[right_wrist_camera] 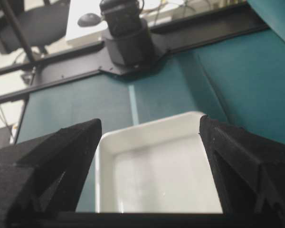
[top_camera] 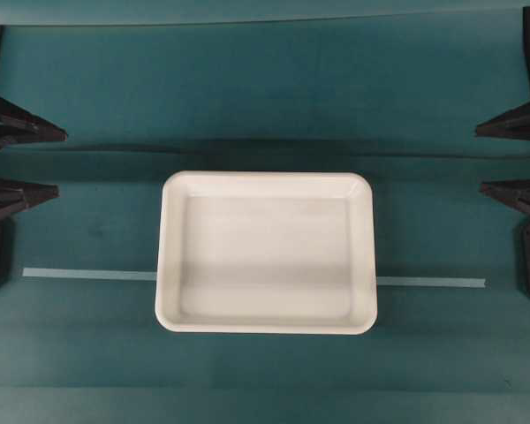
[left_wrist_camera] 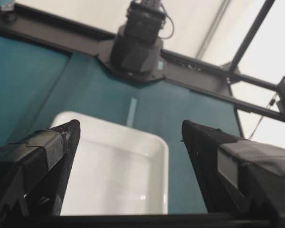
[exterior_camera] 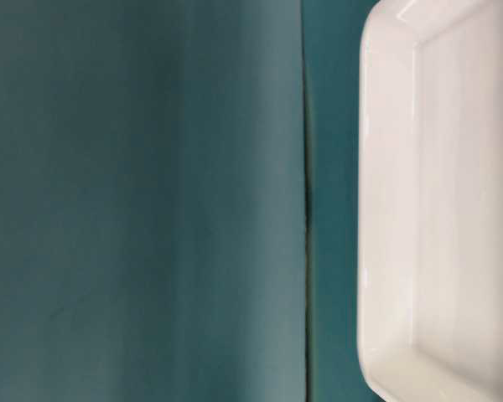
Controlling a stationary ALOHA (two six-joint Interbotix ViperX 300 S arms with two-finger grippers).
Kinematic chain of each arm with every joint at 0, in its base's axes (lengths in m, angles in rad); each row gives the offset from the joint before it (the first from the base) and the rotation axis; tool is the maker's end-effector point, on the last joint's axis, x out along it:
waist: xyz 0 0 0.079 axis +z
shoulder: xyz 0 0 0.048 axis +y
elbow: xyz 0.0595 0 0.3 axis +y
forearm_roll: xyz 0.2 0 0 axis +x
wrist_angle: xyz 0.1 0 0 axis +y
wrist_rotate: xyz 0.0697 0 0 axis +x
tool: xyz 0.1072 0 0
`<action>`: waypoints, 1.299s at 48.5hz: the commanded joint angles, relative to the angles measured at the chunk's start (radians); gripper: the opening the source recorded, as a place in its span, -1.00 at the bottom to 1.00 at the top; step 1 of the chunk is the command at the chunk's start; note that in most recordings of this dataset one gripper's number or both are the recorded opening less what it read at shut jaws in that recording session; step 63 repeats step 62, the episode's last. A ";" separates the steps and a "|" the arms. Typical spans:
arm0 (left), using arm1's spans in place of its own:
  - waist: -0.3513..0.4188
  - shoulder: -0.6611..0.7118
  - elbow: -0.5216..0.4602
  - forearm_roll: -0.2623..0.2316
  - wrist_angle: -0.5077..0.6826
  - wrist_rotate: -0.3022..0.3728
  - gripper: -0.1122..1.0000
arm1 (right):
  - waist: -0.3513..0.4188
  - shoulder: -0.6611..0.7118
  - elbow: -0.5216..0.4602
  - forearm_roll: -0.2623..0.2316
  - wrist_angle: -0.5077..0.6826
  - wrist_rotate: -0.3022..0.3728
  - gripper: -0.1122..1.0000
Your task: Lift the white case with both hands.
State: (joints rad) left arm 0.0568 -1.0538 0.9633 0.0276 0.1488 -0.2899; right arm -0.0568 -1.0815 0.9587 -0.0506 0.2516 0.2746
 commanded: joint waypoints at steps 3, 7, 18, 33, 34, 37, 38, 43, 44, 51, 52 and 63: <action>-0.002 0.015 -0.017 0.002 -0.005 0.000 0.87 | 0.002 0.012 -0.008 -0.003 -0.012 0.000 0.81; -0.002 0.015 -0.017 0.003 -0.005 0.000 0.87 | 0.002 0.012 -0.008 -0.003 -0.011 0.000 0.81; -0.002 0.015 -0.015 0.003 -0.005 0.000 0.87 | 0.002 0.012 -0.008 -0.002 -0.008 0.002 0.81; -0.002 0.014 -0.012 0.003 -0.005 -0.005 0.87 | 0.002 0.012 -0.003 -0.002 -0.006 0.002 0.81; -0.002 0.015 -0.011 0.003 -0.005 -0.005 0.87 | 0.002 0.011 -0.003 -0.002 -0.006 0.002 0.81; -0.002 0.015 -0.012 0.002 -0.005 -0.005 0.87 | 0.002 0.012 -0.003 -0.002 -0.006 0.002 0.81; -0.002 0.014 -0.012 0.003 -0.006 -0.005 0.87 | 0.002 0.011 -0.003 -0.002 -0.006 0.002 0.81; -0.002 0.015 -0.011 0.003 -0.005 -0.005 0.87 | 0.002 0.012 -0.002 -0.002 -0.006 0.002 0.81; -0.002 0.015 -0.009 0.003 -0.005 -0.005 0.87 | 0.002 0.012 0.000 -0.002 -0.005 0.002 0.81; -0.002 0.014 -0.005 0.003 -0.005 -0.009 0.87 | 0.002 0.012 0.005 -0.002 -0.006 0.003 0.81; -0.002 0.015 -0.003 0.003 -0.005 -0.009 0.87 | 0.000 0.011 0.006 0.000 -0.005 0.003 0.81; -0.002 0.015 0.003 0.002 -0.006 -0.011 0.87 | 0.002 0.011 0.015 0.002 -0.005 0.005 0.81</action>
